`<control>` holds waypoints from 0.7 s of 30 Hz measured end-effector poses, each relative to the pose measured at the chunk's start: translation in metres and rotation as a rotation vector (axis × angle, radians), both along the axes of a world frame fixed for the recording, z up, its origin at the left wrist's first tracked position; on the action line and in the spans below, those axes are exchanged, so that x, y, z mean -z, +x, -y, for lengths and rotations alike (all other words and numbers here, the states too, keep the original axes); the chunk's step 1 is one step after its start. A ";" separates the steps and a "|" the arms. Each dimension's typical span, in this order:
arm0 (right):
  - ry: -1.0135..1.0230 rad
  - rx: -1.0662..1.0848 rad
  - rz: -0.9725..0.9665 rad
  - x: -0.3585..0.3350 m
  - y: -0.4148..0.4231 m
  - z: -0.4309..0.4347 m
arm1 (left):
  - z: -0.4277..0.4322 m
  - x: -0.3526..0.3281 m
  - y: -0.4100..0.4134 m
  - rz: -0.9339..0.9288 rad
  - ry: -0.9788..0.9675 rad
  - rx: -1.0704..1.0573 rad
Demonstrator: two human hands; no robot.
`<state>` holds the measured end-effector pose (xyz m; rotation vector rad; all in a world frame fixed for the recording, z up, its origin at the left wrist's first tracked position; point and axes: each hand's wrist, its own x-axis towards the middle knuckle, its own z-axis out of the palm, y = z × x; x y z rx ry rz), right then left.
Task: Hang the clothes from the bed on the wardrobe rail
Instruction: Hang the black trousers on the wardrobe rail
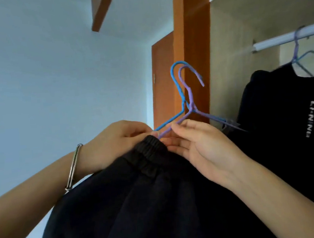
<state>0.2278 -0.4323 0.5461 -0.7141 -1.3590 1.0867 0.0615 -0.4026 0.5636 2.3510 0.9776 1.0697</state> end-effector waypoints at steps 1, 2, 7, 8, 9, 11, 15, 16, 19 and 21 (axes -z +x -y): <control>-0.017 -0.035 0.025 0.005 -0.022 -0.006 | 0.003 0.004 -0.025 -0.020 0.000 -0.044; -0.028 -0.072 0.046 0.010 -0.043 -0.011 | 0.007 0.008 -0.049 -0.038 -0.004 -0.089; -0.072 -0.367 -0.055 0.037 -0.145 -0.029 | 0.028 0.023 -0.152 -0.134 -0.050 -0.312; -0.079 -0.413 -0.075 0.040 -0.164 -0.031 | 0.033 0.025 -0.169 -0.148 -0.061 -0.354; -0.086 -0.450 -0.084 0.043 -0.183 -0.034 | 0.037 0.027 -0.184 -0.160 -0.075 -0.400; -0.100 -0.502 -0.078 0.047 -0.218 -0.041 | 0.045 0.030 -0.213 -0.145 -0.160 -0.497; -0.109 -0.566 -0.057 0.059 -0.279 -0.060 | 0.054 0.044 -0.258 -0.331 -0.190 -0.689; -0.098 -0.586 -0.046 0.061 -0.291 -0.065 | 0.050 0.049 -0.268 -0.450 -0.115 -0.777; -0.069 -0.641 -0.011 0.064 -0.321 -0.085 | 0.031 0.061 -0.291 -0.575 0.099 -0.998; -0.047 -0.649 0.050 0.066 -0.339 -0.103 | 0.014 0.070 -0.308 -0.559 0.170 -1.130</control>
